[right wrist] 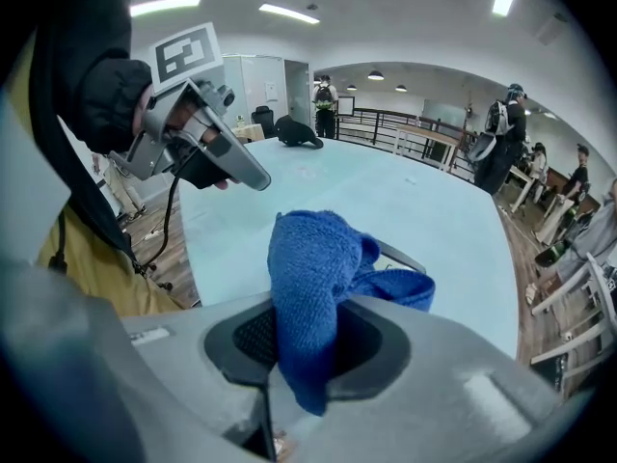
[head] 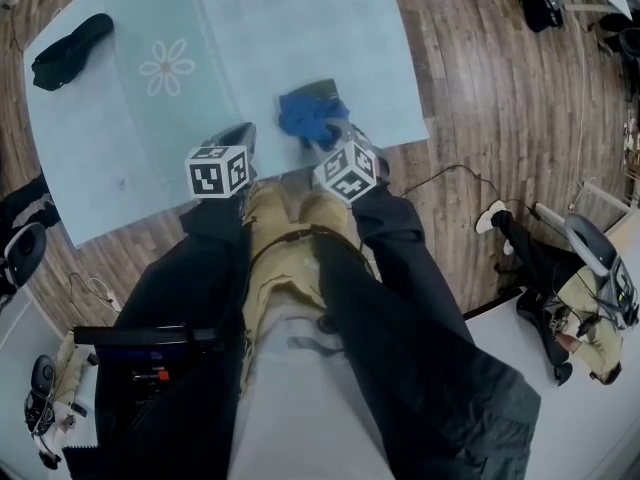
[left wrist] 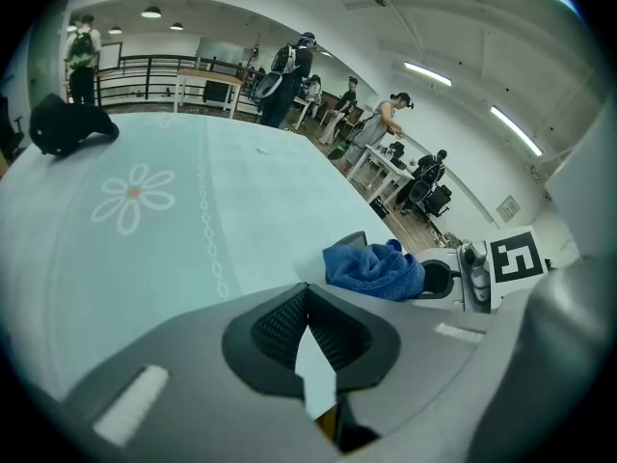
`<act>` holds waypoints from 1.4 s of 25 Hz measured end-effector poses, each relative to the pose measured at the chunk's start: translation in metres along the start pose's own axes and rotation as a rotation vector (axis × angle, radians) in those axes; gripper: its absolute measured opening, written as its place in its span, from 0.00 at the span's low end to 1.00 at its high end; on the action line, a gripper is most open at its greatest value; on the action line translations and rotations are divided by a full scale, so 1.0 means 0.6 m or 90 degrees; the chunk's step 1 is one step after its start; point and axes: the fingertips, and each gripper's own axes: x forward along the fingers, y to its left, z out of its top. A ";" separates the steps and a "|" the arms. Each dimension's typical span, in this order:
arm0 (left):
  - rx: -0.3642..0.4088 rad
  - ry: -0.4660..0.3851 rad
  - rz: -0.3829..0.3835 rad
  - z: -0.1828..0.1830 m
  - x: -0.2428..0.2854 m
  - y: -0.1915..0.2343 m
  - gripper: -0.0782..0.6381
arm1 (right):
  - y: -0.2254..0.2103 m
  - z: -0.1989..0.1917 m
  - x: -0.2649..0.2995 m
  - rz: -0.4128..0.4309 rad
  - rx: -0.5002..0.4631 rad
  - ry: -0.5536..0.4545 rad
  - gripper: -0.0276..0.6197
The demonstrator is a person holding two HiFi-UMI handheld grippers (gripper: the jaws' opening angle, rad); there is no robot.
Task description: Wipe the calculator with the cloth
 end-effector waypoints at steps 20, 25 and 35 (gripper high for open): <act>0.015 -0.033 -0.026 0.069 -0.017 -0.028 0.10 | 0.031 -0.016 -0.126 0.047 0.287 -0.098 0.19; 0.025 -0.083 -0.042 0.136 -0.032 -0.059 0.10 | -0.059 0.046 -0.219 -0.008 0.417 -0.240 0.19; 0.075 -0.228 -0.085 0.283 -0.099 -0.140 0.10 | -0.189 0.208 -0.414 -0.099 0.451 -0.488 0.19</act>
